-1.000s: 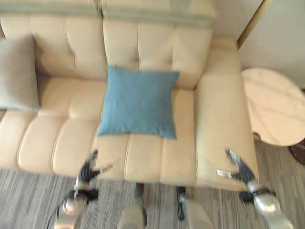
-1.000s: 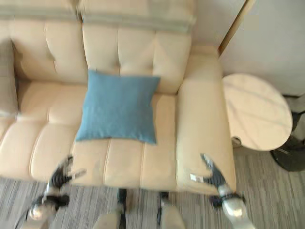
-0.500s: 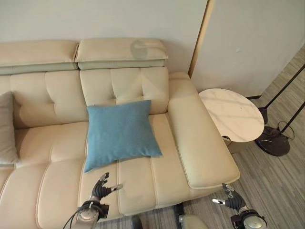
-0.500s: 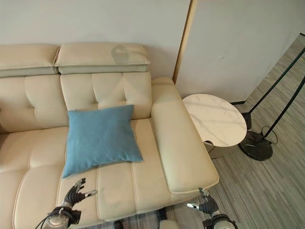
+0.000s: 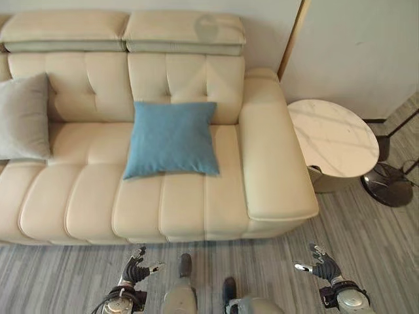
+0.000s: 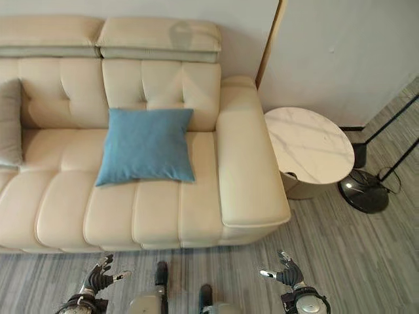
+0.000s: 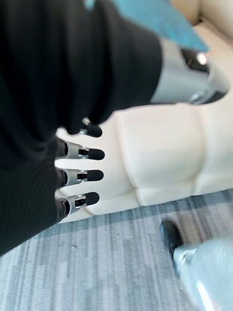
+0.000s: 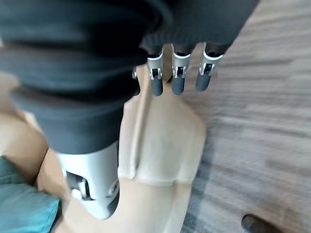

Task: Pick up all the scattered cushions and arrange them neatly on the sofa.

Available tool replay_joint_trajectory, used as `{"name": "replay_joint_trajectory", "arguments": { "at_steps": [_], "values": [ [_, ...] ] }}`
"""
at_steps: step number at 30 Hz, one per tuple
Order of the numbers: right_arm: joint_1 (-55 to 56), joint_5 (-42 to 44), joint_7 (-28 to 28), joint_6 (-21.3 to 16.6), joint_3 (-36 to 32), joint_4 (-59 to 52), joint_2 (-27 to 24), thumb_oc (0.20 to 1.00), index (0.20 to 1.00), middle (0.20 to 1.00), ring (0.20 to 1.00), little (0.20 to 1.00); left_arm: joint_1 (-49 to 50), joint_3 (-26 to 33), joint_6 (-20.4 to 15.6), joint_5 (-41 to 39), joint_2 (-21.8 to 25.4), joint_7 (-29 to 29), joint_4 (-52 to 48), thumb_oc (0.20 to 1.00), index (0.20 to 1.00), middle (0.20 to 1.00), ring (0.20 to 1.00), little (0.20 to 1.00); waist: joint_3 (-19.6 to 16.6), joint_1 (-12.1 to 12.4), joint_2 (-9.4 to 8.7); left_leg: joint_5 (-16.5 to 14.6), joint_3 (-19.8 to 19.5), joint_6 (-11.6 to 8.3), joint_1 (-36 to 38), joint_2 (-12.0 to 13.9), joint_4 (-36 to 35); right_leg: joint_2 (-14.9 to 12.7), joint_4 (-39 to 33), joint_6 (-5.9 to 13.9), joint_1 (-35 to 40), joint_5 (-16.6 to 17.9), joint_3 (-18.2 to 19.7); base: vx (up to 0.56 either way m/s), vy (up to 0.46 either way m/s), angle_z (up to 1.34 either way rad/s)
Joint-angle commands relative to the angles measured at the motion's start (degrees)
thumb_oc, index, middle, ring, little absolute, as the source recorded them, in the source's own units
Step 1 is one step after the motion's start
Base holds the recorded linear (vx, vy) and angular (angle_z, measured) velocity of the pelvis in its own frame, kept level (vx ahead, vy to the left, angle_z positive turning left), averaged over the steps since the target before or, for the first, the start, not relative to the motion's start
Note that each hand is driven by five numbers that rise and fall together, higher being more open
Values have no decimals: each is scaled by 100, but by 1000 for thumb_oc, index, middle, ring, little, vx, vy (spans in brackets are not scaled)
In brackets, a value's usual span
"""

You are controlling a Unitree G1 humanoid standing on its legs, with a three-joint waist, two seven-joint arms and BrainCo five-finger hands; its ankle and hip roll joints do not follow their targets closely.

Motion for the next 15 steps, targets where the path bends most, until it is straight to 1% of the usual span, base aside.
{"name": "replay_joint_trajectory", "arguments": {
  "at_steps": [1, 2, 3, 6, 11, 15],
  "values": [
    [-4, 95, -1, -251, -121, -170, -54, 1000, 1000, 1000, 1000, 1000, -114, 103, -231, 107, 92, 9, -180, 1000, 1000, 1000, 1000, 1000, -296, -91, 92, -199, -136, 200, 300, -123, -326, -258, -127, 1094, 490, -743, 46, 10, 47, 15],
    [-3, 95, -1, -251, -121, -171, -54, 1000, 1000, 1000, 1000, 1000, -112, 103, -230, 107, 92, 9, -181, 1000, 1000, 1000, 1000, 1000, -293, -94, 92, -195, -139, 200, 308, -123, -336, -258, -128, 1094, 496, -743, 43, 27, 43, 23],
    [61, 107, 26, -245, -138, -134, -32, 1000, 1000, 1000, 1000, 1000, -84, 101, -224, 123, 123, 10, -210, 1000, 1000, 1000, 1000, 1000, -325, -116, 103, -132, -140, 184, 423, -103, -500, -263, -118, 1084, 525, -751, -19, 22, 54, 25],
    [138, 109, 42, -227, -133, -125, -2, 1000, 1000, 1000, 1000, 1000, -36, 149, -214, 175, 169, 11, -231, 1000, 1000, 1000, 1000, 1000, -371, -119, 104, -95, -141, 191, 614, -115, -746, -277, -142, 1097, 603, -745, -97, 37, 73, 19],
    [159, 144, 93, -183, -102, -117, 79, 1000, 1000, 1000, 1000, 1000, 0, 214, -199, 181, 223, -1, -245, 1000, 1000, 1000, 1000, 1000, -467, -84, 71, -74, -115, 223, 862, -188, -1042, -316, -188, 1155, 706, -684, -57, 49, 62, 2],
    [133, 230, 98, -152, -121, 20, 162, 1000, 1000, 1000, 1000, 1000, 0, 251, -197, 159, 247, -24, -220, 1000, 1000, 1000, 1000, 1000, -550, -59, 77, -93, -121, 255, 1004, -252, -1185, -351, -192, 1193, 778, -678, -47, 46, 54, -1]
  ]
}}
